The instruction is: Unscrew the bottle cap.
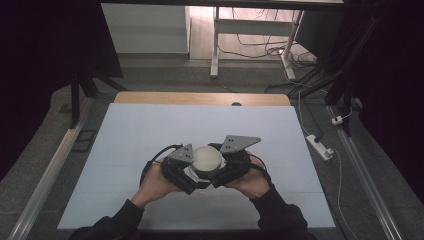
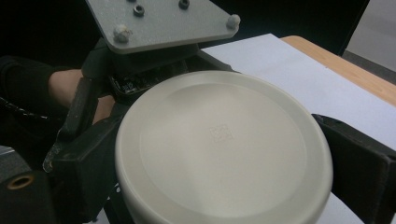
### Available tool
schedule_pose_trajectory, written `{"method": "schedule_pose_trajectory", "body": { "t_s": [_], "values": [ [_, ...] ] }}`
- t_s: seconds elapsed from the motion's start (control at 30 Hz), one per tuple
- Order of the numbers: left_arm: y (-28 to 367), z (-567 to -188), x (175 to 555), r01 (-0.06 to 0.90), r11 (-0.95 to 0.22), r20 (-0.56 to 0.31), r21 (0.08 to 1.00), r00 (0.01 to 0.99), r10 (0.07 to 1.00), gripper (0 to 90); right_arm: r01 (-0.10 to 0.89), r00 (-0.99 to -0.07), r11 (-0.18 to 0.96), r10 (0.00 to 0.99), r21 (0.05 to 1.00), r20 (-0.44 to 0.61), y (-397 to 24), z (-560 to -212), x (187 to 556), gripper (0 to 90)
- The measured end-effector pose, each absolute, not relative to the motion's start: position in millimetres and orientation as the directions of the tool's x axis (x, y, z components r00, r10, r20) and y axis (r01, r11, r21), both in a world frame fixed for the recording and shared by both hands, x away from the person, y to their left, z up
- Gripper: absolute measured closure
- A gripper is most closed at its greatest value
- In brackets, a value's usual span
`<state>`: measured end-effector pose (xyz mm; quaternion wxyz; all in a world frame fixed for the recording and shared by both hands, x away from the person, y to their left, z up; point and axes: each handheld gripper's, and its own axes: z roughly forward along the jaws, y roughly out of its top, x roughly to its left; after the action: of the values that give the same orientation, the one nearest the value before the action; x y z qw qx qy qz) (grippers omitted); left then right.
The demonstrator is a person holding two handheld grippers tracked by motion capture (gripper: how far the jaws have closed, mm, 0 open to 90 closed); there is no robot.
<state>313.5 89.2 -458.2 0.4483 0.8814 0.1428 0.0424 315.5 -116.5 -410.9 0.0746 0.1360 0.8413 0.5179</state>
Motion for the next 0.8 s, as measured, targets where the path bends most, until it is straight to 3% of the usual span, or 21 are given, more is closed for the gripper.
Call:
{"method": "schedule_pose_trajectory", "body": {
  "t_s": [0.8],
  "values": [
    [95.8,-462.7,319.2,0.249,-0.544,-0.061,0.801,0.938,0.341,7.3,0.151,-0.940,0.416,0.342,0.897,-0.001,-127.2,-405.5,316.0,7.6]
  ]
}}
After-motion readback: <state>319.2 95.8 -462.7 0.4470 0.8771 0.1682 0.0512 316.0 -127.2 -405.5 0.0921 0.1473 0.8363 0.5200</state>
